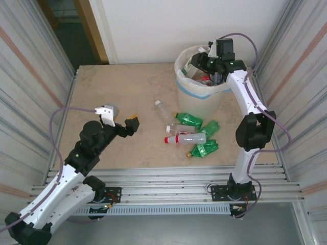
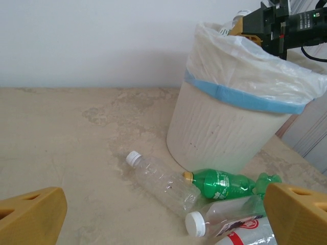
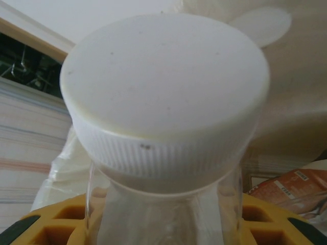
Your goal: Put the plastic bottles in the bin
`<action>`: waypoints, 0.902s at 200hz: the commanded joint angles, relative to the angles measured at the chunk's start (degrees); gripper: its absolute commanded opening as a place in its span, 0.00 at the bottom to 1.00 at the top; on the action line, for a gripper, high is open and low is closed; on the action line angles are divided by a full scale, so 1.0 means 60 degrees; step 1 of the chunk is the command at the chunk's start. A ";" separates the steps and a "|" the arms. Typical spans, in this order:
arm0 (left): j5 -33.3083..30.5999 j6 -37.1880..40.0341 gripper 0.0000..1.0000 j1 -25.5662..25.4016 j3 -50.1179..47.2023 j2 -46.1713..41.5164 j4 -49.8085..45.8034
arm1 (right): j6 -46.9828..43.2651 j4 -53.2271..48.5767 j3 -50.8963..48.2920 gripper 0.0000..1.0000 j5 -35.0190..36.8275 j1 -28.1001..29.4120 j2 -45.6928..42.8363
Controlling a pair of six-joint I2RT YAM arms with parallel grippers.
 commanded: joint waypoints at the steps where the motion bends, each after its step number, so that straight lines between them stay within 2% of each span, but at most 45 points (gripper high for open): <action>1: -0.0184 -0.0136 0.99 -0.0023 0.0365 0.0055 0.0016 | 0.0309 0.0073 0.0293 0.33 -0.0144 0.0055 0.0271; 21: -0.0173 -0.0162 0.99 -0.0010 0.0411 0.0163 0.0023 | 0.0318 -0.0041 0.0360 0.42 -0.0028 0.0055 0.0389; 49: -0.0173 -0.0265 0.99 0.0000 0.0480 0.0282 0.0066 | 0.0151 -0.0438 0.0590 0.64 0.0311 -0.0002 0.0399; 61: -0.0194 -0.0288 0.99 -0.0015 0.0476 0.0339 0.0102 | 0.0081 -0.0566 0.0647 0.71 0.0431 -0.0051 0.0299; 130: -0.0814 -0.1026 0.99 -0.0004 0.1160 0.1387 -0.0663 | -0.0742 -0.1383 0.0631 0.80 0.1281 -0.0384 -0.0969; 180: -0.0432 -0.2340 0.99 -0.0009 0.1612 0.2694 -0.0899 | -0.1608 -0.2109 0.0095 0.88 0.2062 -0.0348 -0.2472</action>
